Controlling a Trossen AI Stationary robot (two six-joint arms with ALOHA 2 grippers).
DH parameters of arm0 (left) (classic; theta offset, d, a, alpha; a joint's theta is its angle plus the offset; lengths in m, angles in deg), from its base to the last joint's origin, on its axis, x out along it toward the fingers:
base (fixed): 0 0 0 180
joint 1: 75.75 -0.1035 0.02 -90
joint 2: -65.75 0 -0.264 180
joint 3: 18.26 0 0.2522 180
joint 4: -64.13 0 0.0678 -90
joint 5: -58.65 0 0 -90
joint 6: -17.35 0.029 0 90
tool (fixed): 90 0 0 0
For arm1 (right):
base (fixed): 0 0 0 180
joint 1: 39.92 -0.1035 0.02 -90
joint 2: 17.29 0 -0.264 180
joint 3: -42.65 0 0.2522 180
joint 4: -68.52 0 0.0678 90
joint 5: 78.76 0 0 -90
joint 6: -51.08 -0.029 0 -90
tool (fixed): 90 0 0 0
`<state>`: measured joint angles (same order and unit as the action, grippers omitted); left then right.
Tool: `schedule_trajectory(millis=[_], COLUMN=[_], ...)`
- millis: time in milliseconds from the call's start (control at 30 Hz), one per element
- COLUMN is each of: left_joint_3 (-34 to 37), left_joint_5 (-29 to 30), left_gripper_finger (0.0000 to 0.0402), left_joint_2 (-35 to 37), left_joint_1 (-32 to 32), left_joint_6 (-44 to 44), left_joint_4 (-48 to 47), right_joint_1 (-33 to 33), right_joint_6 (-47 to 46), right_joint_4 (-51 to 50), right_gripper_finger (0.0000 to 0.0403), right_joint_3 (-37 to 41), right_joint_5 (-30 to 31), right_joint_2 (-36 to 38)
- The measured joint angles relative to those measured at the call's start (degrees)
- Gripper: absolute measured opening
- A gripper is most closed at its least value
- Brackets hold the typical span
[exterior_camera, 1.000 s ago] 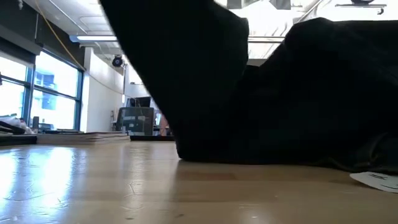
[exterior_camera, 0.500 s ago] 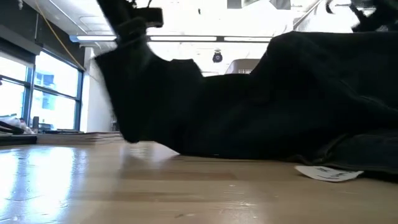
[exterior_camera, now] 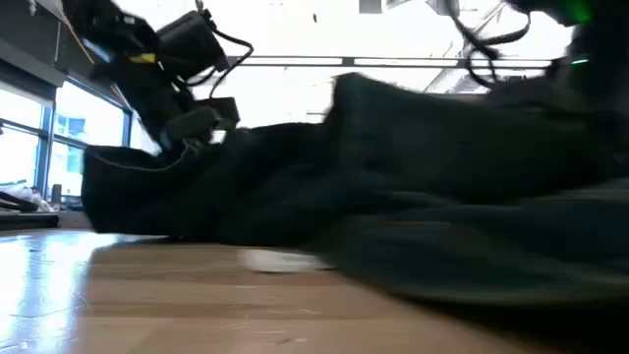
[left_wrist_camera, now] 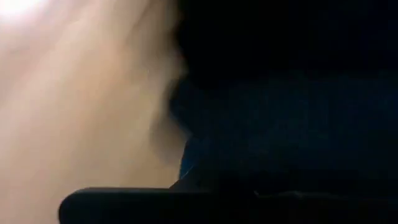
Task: Sort clothes
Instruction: Put the dark blue jeans into the white laundry bin
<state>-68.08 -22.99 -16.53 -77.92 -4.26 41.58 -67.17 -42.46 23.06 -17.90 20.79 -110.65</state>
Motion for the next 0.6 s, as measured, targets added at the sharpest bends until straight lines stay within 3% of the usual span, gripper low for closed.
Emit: schedule_trajectory(millis=[133, 333, 467, 600], left_joint_3=[0.7, -5.3, -12.8, -18.9], left_joint_5=[-4.3, -8.0, -13.3, -16.6], left_gripper_finger=[0.0, 0.0, 0.0, 0.0], left_joint_2=[-7.3, -21.3, -27.8, -28.1], left_joint_1=[0.0, 0.2, 0.2, 0.2], left_joint_6=[-1.5, -1.8, -0.5, 2.0], left_joint_4=[16.0, 30.6, 32.0, 25.6], right_joint_1=[3.5, 8.7, 10.3, 9.7], right_joint_6=[5.6, 15.2, 20.8, 26.6], right_joint_4=[13.7, 26.6, 35.3, 39.5], right_gripper_finger=[0.0209, 0.0209, 0.0208, 0.0208], right_joint_3=[2.7, 4.7, 4.7, 3.9], right_joint_5=[8.7, 12.5, 16.1, 18.9], right_joint_2=[-0.3, -2.4, -6.1, -6.7])
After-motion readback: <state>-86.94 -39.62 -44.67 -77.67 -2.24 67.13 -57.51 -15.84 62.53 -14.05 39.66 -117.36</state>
